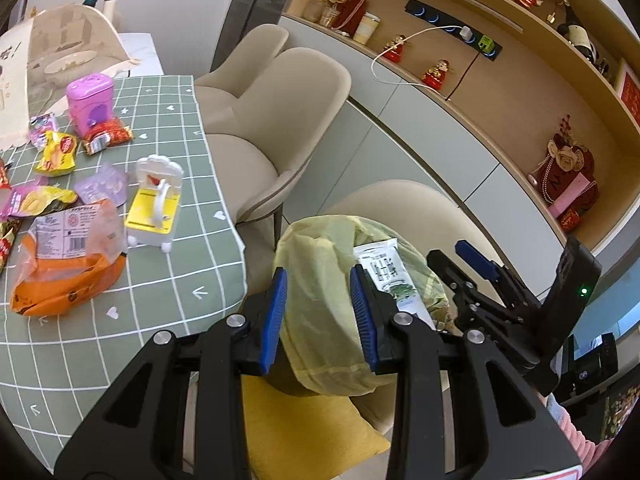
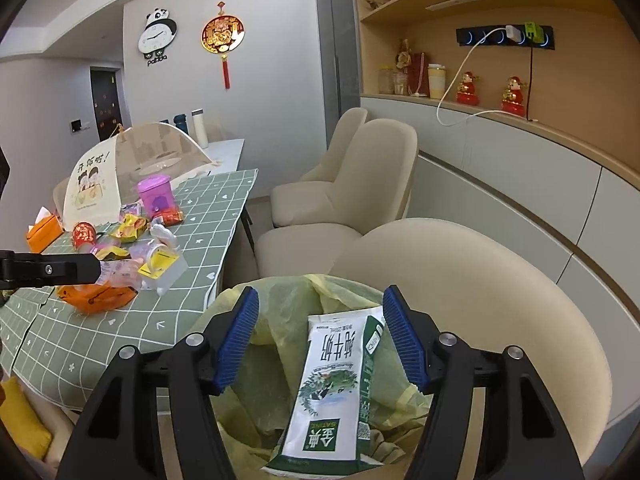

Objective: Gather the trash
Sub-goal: 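Move both grippers back over the table toward the snack wrappers, then grasp the cartoon-printed snack packet with the left gripper while the right gripper grasps the red-gold snack packet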

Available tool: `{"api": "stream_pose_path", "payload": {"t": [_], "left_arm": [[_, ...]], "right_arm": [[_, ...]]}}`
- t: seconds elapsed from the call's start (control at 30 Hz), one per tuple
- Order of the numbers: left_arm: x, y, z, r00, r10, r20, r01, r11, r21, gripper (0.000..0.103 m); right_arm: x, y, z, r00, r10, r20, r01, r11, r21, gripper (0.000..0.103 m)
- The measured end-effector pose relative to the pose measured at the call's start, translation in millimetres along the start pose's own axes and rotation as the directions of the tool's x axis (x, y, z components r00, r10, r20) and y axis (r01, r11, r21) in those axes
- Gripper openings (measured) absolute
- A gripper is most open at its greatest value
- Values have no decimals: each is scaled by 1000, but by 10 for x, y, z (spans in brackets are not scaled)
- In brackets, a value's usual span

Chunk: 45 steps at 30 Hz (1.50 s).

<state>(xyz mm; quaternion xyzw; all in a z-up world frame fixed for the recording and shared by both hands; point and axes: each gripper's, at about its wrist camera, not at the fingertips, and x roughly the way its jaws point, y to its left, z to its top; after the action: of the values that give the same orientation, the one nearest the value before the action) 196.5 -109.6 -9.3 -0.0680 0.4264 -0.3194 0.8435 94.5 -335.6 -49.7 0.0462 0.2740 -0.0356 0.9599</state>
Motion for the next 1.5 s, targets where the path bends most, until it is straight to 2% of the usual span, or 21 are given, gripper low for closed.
{"api": "stream_pose_path", "payload": {"t": [0.17, 0.37, 0.5, 0.6, 0.77, 0.93, 1.0, 1.1, 1.2, 1.33, 1.43, 1.5], "left_arm": [[-72, 159, -36, 1000, 24, 6, -24, 999, -23, 31], [-254, 586, -103, 992, 120, 36, -118, 991, -58, 31], [-460, 1083, -107, 977, 202, 62, -194, 974, -113, 31], [-670, 1543, -90, 963, 258, 77, -242, 955, -171, 31], [-977, 2252, -6, 950, 297, 97, -267, 933, -243, 31], [-1151, 2859, 377, 931, 337, 138, -309, 931, -192, 34], [-1146, 3040, 579, 930, 333, 156, -301, 933, -198, 35], [-1000, 3335, 967, 944, 284, 170, -243, 943, -228, 35], [-764, 3588, 1303, 953, 263, 148, -217, 939, -268, 35], [-289, 3983, 1642, 962, 257, 95, -199, 895, -400, 35], [100, 4233, 1777, 953, 301, 17, -256, 839, -480, 35], [298, 4379, 1827, 939, 342, -31, -308, 801, -513, 35]], "right_arm": [[-5, 167, 13, 999, 28, -35, -29, 999, -19, 61], [40, 546, 108, 997, 60, -53, -63, 996, -57, 61], [172, 866, 183, 991, 106, -86, -110, 993, -43, 61], [374, 1142, 234, 977, 154, -144, -156, 988, 2, 61], [645, 1649, 291, 966, 188, -175, -196, 980, -28, 60], [893, 2166, 427, 969, 182, -165, -195, 979, -63, 60], [994, 2312, 491, 971, 175, -161, -188, 980, -66, 60], [1197, 2543, 601, 973, 163, -162, -175, 983, -62, 60], [1383, 2699, 709, 977, 145, -156, -158, 985, -69, 60], [1803, 2890, 929, 982, 113, -155, -124, 990, -62, 60], [2076, 2895, 1116, 981, 105, -163, -107, 994, -8, 60], [2178, 2852, 1225, 983, 100, -157, -99, 995, 15, 60]]}}
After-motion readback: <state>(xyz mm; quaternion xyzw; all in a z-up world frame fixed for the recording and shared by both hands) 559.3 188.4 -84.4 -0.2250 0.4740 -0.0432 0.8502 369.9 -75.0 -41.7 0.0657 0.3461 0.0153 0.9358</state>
